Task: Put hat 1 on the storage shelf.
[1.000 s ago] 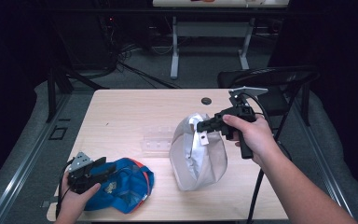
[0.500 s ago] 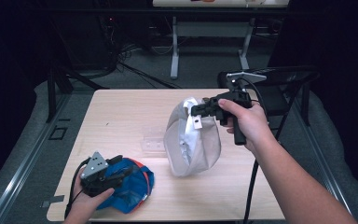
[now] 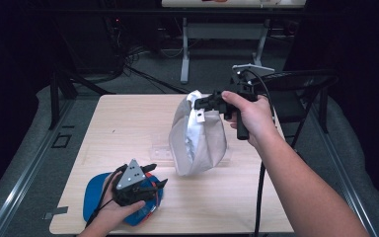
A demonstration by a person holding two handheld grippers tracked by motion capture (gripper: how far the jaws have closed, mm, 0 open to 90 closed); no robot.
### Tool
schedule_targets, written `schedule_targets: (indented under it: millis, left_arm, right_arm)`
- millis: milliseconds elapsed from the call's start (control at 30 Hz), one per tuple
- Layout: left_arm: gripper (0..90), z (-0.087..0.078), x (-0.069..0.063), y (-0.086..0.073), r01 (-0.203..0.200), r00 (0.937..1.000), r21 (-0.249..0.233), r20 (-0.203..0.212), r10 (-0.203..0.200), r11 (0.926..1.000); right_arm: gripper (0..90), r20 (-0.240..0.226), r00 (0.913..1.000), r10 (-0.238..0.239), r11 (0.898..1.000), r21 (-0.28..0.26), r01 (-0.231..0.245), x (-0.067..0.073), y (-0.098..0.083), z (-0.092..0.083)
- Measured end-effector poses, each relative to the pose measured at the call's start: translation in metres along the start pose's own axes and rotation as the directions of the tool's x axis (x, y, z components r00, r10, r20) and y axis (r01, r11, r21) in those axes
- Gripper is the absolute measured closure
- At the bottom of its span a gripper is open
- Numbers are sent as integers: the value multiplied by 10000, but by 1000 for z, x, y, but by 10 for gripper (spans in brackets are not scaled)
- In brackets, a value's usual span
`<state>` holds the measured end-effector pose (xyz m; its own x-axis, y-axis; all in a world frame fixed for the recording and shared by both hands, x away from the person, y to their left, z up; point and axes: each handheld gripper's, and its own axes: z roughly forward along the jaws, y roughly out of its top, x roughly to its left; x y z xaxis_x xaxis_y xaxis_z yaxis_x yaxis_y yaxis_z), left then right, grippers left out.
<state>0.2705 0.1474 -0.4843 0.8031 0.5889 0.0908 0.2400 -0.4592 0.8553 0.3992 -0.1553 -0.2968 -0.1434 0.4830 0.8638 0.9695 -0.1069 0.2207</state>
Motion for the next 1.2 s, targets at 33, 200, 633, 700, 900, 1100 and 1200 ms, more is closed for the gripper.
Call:
schedule_targets:
  millis: [33, 200, 633, 700, 900, 1100, 1200]
  left_arm:
    - [398, 3, -2, 3, -99, 10000, 68, -15, 99, 9999]
    - [400, 19, -7, 15, -135, 9997, 35, 203, 135, 9999]
    - [624, 52, -6, 33, -38, 9966, 519, -821, 80, 9986]
    - [681, 51, -2, 32, -7, 9956, 585, -935, 62, 9983]
    - [784, 44, 14, 32, -18, 9952, 641, -979, 81, 9979]
    - [806, 42, 25, 31, 38, 9965, 502, -832, 4, 9987]
    - [806, 44, 34, 29, 366, 9982, 356, -497, -348, 9987]
  right_arm:
    - [821, 18, 10000, 40, 10000, -40, -39, 1, 1, 1]
    - [821, -6, 10000, 56, 9998, -170, -56, 2, 8, 5]
    - [821, -10, 9999, 119, 9992, -382, -119, 7, 20, 16]
    - [821, 22, 9999, 138, 9991, -393, -137, 6, 21, 17]
    - [819, 21, 9999, 123, 9989, -447, -122, 8, 23, 20]
    - [819, -7, 10000, 67, 9990, -447, -67, 12, 24, 23]
    - [819, 41, 10000, -55, 9991, -418, 57, 14, 25, 27]
